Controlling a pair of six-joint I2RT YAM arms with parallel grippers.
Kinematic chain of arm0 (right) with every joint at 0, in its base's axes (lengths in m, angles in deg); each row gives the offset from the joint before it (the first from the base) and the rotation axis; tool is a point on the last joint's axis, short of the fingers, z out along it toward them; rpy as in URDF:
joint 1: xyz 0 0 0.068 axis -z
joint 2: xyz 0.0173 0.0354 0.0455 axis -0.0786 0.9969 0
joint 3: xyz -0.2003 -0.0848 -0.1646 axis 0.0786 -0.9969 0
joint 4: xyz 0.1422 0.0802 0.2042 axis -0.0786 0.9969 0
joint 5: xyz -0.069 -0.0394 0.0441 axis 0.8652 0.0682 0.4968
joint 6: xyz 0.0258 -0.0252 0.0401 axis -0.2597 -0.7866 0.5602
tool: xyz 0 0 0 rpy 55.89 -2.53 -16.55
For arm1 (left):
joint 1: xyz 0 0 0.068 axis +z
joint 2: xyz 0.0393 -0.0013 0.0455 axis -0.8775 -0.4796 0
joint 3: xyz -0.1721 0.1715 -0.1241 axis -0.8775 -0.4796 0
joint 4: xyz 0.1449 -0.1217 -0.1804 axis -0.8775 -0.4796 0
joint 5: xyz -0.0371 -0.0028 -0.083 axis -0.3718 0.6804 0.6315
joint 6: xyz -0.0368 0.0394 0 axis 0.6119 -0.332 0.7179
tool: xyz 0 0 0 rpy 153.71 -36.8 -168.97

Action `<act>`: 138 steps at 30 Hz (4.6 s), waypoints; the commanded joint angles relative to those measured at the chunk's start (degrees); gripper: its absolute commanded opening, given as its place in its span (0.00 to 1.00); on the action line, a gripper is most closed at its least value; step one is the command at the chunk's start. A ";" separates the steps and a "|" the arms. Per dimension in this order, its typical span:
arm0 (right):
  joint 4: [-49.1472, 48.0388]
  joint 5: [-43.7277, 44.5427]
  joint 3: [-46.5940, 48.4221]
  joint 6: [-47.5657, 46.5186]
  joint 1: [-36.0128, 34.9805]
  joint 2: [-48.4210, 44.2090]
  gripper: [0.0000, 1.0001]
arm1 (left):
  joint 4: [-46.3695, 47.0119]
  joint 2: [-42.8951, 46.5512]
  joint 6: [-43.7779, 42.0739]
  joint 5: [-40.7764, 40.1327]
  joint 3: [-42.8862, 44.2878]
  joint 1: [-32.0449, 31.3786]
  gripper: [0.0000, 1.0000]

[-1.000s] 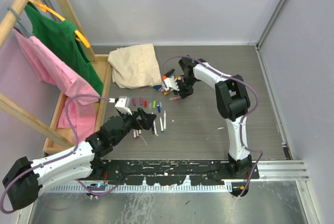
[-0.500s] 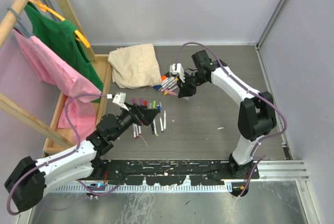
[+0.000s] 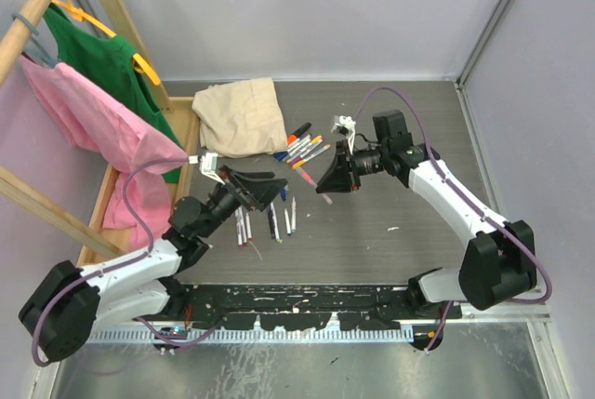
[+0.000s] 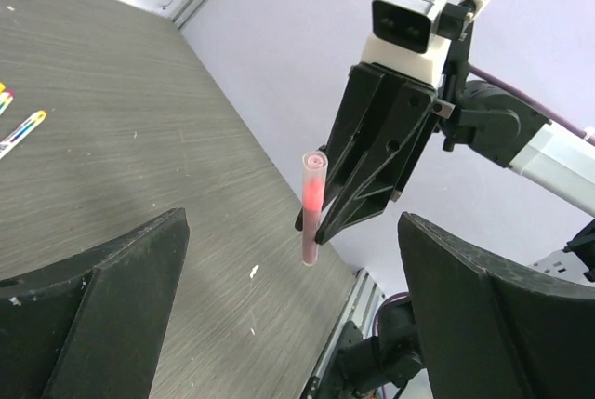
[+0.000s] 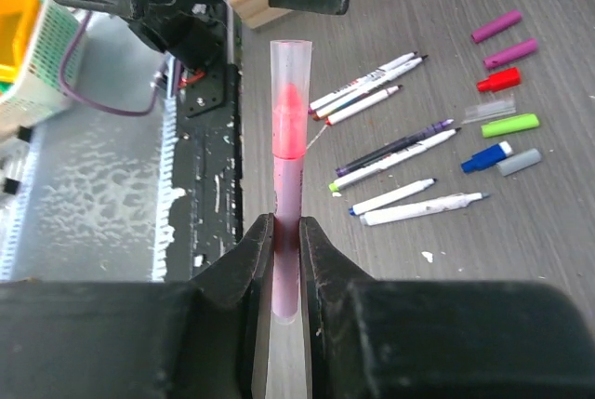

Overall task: Open the pen caps
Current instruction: Pick up the pen from the center of the board, then open the pen cap from the pen, then place the pen at the center of the board.

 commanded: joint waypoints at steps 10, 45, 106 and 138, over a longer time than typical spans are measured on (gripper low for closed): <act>-15.70 -10.72 -4.33 13.97 0.74 0.63 0.01 | 21.30 -14.83 5.00 1.83 5.96 -1.90 0.89; -18.19 -8.33 -6.32 16.41 -0.81 2.16 0.01 | 13.25 -18.99 1.95 -3.07 10.56 -6.03 0.02; -32.70 47.11 -20.05 50.33 -12.29 8.05 0.01 | -12.61 -11.91 6.31 7.09 12.58 14.21 0.00; -25.10 55.54 -13.74 50.24 -18.34 18.66 0.23 | -13.83 -14.94 7.70 3.06 9.26 9.99 0.00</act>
